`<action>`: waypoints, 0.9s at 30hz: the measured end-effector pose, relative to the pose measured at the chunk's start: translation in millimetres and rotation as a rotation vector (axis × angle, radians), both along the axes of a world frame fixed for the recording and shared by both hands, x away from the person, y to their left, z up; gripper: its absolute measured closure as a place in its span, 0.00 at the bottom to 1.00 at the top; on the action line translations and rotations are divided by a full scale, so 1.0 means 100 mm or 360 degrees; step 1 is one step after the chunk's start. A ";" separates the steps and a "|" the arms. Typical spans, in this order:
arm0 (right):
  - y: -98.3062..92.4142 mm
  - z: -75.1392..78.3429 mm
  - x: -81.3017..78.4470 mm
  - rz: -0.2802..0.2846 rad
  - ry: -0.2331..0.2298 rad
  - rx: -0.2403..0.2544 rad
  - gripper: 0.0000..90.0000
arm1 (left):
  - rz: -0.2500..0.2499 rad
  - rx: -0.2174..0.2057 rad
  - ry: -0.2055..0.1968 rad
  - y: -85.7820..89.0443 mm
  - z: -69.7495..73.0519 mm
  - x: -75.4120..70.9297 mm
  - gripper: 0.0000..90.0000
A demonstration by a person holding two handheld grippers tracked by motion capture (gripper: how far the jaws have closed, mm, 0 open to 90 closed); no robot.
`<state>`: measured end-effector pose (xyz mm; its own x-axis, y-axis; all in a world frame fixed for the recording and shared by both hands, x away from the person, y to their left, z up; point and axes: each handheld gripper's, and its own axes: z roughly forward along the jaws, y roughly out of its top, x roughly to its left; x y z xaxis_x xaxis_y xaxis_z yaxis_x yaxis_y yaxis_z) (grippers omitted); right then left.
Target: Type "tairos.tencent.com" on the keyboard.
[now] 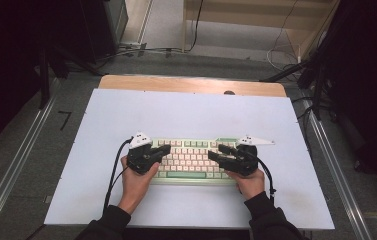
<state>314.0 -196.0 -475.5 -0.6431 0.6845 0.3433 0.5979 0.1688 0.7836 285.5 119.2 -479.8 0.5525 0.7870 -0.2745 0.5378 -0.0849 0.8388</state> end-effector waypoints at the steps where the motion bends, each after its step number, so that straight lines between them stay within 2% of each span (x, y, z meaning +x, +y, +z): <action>1: 0.00 0.00 0.00 0.0000 -0.0002 -0.0003 0.44 | -0.0018 -0.0003 0.0001 -0.02 0.00 0.01 1.00; 7: 0.00 0.00 0.00 -0.0001 -0.0006 -0.0006 0.44 | -0.0078 0.0028 0.0011 -0.19 -0.01 0.07 1.00; 11: 0.00 0.00 0.00 0.0002 -0.0009 -0.0006 0.44 | -0.0102 0.0094 0.0043 -0.28 -0.05 0.10 1.00; 20: 0.01 -0.01 0.00 0.0007 -0.0005 -0.0017 0.45 | -0.0105 0.0136 0.0097 -0.32 -0.10 0.14 1.00; 27: 0.02 -0.02 0.00 0.0013 -0.0006 -0.0027 0.45 | -0.0108 0.0138 0.0121 -0.33 -0.12 0.16 1.00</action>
